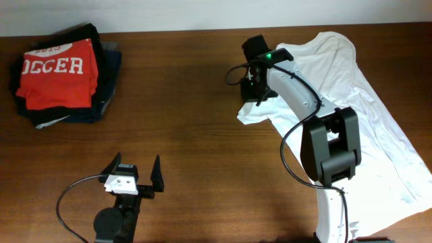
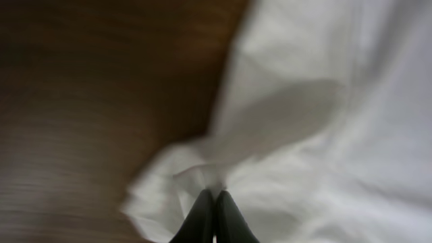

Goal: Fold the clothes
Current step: 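Drag the grasped T-shirt leftward across the table with the right gripper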

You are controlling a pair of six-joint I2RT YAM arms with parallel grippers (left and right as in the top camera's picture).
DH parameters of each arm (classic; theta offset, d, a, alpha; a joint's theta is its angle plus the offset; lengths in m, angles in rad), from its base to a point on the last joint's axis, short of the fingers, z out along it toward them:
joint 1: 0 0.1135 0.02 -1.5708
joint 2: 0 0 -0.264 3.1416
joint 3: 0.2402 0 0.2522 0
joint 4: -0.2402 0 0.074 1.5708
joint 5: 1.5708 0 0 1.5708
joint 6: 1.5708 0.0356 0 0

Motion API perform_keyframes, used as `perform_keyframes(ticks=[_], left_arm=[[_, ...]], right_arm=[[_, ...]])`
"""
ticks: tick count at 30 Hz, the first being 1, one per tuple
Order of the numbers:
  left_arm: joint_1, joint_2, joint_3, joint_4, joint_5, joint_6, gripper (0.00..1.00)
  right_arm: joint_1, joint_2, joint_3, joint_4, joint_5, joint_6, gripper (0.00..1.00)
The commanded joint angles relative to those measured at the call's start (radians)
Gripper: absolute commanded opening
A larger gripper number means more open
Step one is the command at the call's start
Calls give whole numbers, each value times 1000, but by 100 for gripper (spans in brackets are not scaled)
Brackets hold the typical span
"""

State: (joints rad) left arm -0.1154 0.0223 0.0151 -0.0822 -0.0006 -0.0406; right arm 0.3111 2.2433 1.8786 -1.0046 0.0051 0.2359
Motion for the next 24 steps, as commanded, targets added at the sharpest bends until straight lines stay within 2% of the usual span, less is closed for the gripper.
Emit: perform_keyframes(ticks=[1, 5, 9, 10, 11, 12, 13, 14, 15, 16, 18, 20, 21, 22, 23, 24], left_arm=[[0, -4, -6, -2, 3, 19, 99], [0, -4, -6, -2, 3, 19, 99], [0, -4, -6, -2, 3, 19, 99], [0, -4, -6, -2, 3, 19, 99], [0, -4, -6, -2, 3, 19, 99], [0, -4, -6, -2, 3, 19, 99], [0, -4, -6, -2, 3, 19, 99], [0, -4, -6, -2, 3, 19, 99], [0, -4, -6, -2, 3, 19, 99], [0, -4, -6, -2, 3, 19, 99], [0, -4, -6, -2, 3, 19, 99], [0, -4, -6, -2, 3, 19, 99], [0, -4, -6, -2, 3, 19, 99], [0, -4, -6, -2, 3, 19, 99], [0, -4, -6, -2, 3, 19, 99], [0, -4, -6, -2, 3, 19, 99]], right_arm=[[10, -36, 23, 61, -248, 8, 4], [114, -5, 18, 171, -248, 8, 4], [253, 106, 18, 348, -249, 8, 4], [294, 130, 18, 418, -248, 7, 5], [320, 137, 18, 460, -248, 7, 10], [346, 138, 18, 491, -248, 7, 20], [353, 138, 18, 501, -249, 7, 34], [356, 136, 21, 504, -249, 7, 43], [349, 124, 28, 497, -270, 7, 87], [335, 104, 35, 488, -317, 6, 98], [288, 32, 39, 439, -411, 7, 98], [237, -43, 39, 312, -417, 7, 98], [211, -55, 39, 212, -416, 6, 89], [204, -46, 38, 134, -398, 4, 34], [206, -29, 30, 50, -344, 4, 4], [212, -18, 10, 26, -309, 5, 4]])
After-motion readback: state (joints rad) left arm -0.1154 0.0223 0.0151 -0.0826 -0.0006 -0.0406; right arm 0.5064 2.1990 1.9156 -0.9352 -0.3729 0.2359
